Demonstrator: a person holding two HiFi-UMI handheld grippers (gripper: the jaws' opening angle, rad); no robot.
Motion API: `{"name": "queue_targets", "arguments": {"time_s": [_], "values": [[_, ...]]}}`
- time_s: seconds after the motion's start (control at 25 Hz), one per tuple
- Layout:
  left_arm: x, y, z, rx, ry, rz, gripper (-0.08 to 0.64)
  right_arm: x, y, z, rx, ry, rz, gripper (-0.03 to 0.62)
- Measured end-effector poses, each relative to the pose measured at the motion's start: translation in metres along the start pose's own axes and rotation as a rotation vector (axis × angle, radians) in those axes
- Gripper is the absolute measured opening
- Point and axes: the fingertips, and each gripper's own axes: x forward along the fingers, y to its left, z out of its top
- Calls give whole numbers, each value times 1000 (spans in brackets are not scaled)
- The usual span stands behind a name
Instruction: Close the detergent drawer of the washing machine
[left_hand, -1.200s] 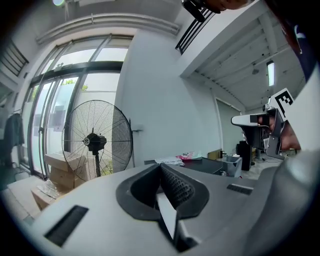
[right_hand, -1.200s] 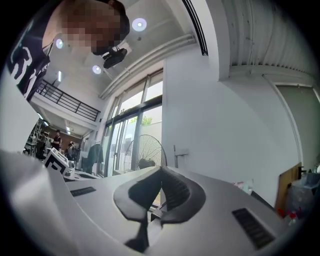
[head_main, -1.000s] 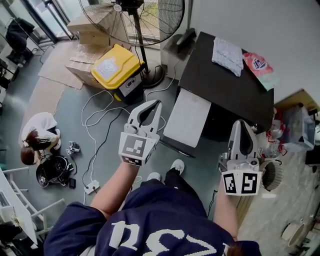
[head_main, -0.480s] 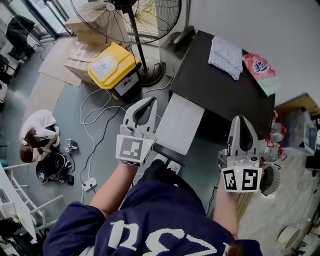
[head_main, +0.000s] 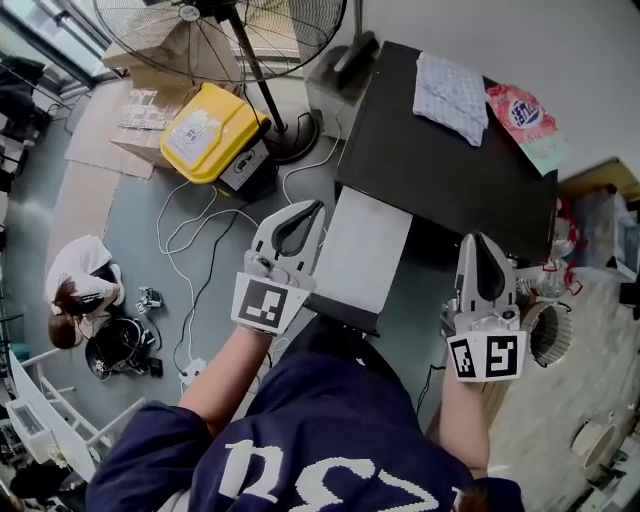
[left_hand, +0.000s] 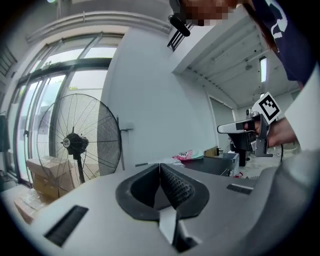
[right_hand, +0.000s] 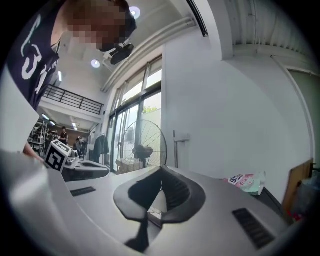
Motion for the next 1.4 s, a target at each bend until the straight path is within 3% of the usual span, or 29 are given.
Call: {"name": "queue_targets", "arguments": {"time_s": [0.32, 0.64, 0.76, 1.08, 1.2, 1.4], "values": [[-8, -6, -56, 27, 111, -137, 21, -10, 17, -76, 16, 179, 17, 17], [-35, -11, -108, -70, 218, -155, 23, -34, 47, -139, 72, 313, 38, 17], [-48, -19, -131, -112, 273, -181, 107, -45, 61, -163, 140, 376, 57, 17], [-101, -45, -179, -149, 381, -260, 143, -93, 105, -232, 312, 549, 194, 211], [-125, -53, -193, -156, 432, -295, 146, -113, 117, -249, 377, 597, 217, 251], [-150, -63, -216, -156, 523, -331, 178, -131, 139, -268, 306, 659, 290, 285]]}}
